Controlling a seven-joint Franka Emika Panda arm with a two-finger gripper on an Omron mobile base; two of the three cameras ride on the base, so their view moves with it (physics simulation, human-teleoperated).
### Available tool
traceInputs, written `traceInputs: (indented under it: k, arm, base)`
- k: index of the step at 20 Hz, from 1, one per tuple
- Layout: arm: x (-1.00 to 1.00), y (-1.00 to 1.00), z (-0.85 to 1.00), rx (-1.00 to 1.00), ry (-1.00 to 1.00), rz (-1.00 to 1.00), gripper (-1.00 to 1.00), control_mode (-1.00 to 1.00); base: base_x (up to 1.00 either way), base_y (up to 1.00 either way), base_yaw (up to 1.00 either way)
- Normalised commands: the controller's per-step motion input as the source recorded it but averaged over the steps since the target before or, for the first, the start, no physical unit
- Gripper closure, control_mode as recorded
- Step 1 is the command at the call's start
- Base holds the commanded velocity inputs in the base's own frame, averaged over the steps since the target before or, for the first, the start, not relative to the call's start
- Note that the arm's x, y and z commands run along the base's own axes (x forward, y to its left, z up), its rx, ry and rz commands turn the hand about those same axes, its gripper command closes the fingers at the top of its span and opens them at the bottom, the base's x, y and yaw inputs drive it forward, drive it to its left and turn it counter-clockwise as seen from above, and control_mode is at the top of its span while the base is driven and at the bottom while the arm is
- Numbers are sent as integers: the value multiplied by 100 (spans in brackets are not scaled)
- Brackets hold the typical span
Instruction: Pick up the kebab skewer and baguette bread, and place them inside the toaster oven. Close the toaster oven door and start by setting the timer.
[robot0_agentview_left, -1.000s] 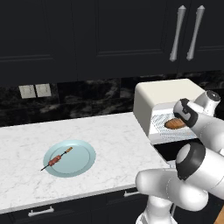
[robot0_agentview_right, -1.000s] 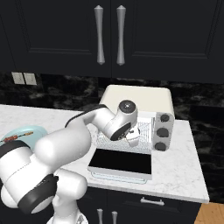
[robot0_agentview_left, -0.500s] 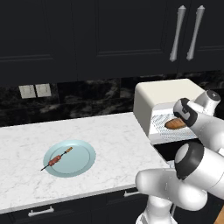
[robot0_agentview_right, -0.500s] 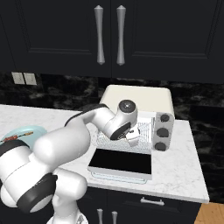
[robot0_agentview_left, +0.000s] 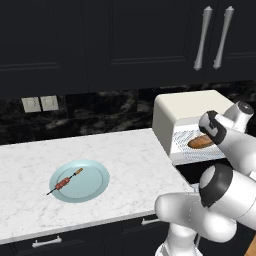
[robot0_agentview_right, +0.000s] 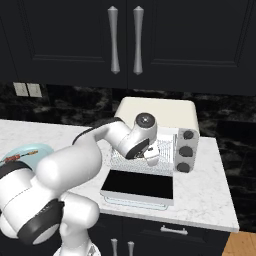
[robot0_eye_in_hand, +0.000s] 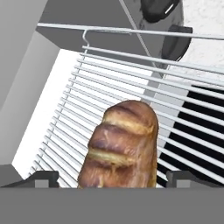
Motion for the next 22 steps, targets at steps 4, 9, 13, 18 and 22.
traceInputs:
  k: [4, 9, 13, 18, 22]
  arm:
    - [-31, -2, 5, 0, 0, 1, -100, -100]
    - [-63, -5, 15, 0, 0, 1, -100, -100]
    - [-95, 9, 37, 0, 1, 1, -100, -100]
    - [-73, 70, 46, -1, 1, 0, -100, -100]
    - [-68, 75, 30, 0, 4, 2, -100, -100]
  base:
    - [0, 0, 0]
    - [0, 0, 0]
    - [0, 0, 0]
    - [0, 0, 0]
    - [0, 0, 0]
